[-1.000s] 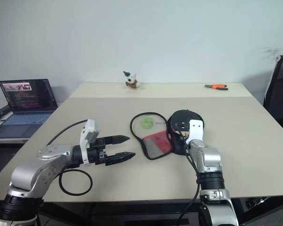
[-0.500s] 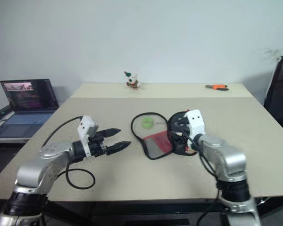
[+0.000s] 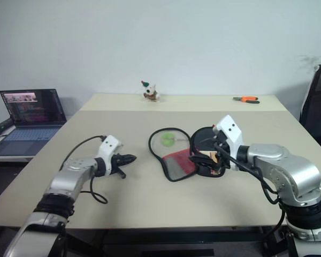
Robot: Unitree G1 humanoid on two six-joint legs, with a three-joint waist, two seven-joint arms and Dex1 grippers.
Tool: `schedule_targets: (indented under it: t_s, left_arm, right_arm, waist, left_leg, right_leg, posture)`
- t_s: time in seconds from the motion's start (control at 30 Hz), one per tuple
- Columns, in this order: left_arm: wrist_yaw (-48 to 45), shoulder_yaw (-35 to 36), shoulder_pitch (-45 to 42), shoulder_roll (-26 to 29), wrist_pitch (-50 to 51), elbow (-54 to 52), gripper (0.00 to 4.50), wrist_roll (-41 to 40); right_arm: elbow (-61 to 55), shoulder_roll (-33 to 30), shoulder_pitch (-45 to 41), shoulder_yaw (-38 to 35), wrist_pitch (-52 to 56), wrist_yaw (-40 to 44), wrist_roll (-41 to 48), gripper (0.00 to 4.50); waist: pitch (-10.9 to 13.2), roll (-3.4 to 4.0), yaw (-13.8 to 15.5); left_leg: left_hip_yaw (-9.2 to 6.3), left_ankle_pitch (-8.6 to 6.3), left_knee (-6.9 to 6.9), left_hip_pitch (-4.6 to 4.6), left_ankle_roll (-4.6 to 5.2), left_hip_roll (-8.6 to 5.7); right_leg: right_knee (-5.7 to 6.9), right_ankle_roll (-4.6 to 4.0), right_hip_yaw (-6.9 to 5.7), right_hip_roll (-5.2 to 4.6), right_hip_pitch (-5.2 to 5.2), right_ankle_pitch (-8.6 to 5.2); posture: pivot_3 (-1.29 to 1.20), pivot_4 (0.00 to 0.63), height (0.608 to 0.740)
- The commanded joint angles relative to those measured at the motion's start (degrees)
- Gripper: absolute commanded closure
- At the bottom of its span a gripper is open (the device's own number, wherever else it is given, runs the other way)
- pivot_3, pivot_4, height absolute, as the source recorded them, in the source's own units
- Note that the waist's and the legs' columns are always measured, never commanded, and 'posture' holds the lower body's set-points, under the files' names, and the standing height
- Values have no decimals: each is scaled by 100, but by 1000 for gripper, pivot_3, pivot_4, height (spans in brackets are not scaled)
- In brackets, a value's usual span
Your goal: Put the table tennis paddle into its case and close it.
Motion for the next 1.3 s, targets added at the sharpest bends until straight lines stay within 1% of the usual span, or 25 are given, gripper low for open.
schedule_targets:
  t_s: [0.03,0.17,0.37,0.53,0.87,0.93,1.1,1.23,1.3]
  left_arm:
    - [-94,-199,-389,-147,-577,608,4468,372]
    - [-32,-265,-747,-454,-965,1371,4468,587]
    - [183,-125,-1405,-989,-1479,2685,4468,716]
    - [305,-127,-2009,-1267,-1846,3358,4468,908]
    - [264,-87,-3222,-2074,-2229,3882,4468,1139]
    - [388,-45,-3493,-2368,-2253,3972,4468,1156]
    - [684,82,-3949,-2869,-2298,4125,4468,1171]
    - [810,149,-4144,-3059,-2360,4152,4468,1182]
    - [539,226,-4047,-2914,-2441,4062,4468,1101]
  right_arm:
    - [56,-264,69,163,-529,-1,-407,422]
    - [129,-320,163,165,-669,-7,-491,422]
    - [297,-431,293,57,-786,-1,-637,422]
    - [458,-688,363,-75,-839,45,-696,422]
    - [599,-1088,566,-485,-511,-107,-617,422]
    - [627,-1138,598,-536,-441,-158,-624,422]
    - [753,-1176,575,-588,-320,-321,-691,422]
    - [993,-1110,461,-554,-291,-530,-798,422]
    - [1275,-950,339,-474,-306,-652,-868,422]
  waist:
    - [0,0,1]
    - [1,-2,-7]
    - [1,-2,18]
    - [2,-4,19]
    - [5,-9,28]
    - [5,-9,28]
    - [6,-11,20]
    - [6,-10,-11]
    - [6,-10,-20]
  left_leg:
    - [0,0,0,-1,0,-1]
    - [0,0,2,-2,0,0]
    - [-16,0,24,-20,0,-3]
    - [-36,-1,65,-48,1,-5]
    - [-34,-1,76,-68,1,-11]
    - [-33,-1,76,-68,1,-11]
    - [-32,-1,77,-69,1,-11]
    - [-31,-1,76,-67,1,-9]
    - [-30,0,76,-65,1,-9]
  right_leg:
    - [0,0,-1,0,0,0]
    - [1,0,-1,0,-2,0]
    - [3,3,-21,-1,-1,2]
    - [6,7,-47,-1,-1,4]
    - [1,14,-57,-3,-5,8]
    - [1,14,-57,-3,-5,8]
    - [2,15,-57,-3,-6,7]
    - [4,15,-52,-2,-7,7]
    - [6,15,-50,-2,-8,7]
  posture:
    - [0,150,740]
    - [0,150,740]
    - [0,150,740]
    - [0,150,740]
    - [0,150,740]
    - [0,150,740]
    - [0,150,740]
    - [0,150,740]
    - [0,150,740]
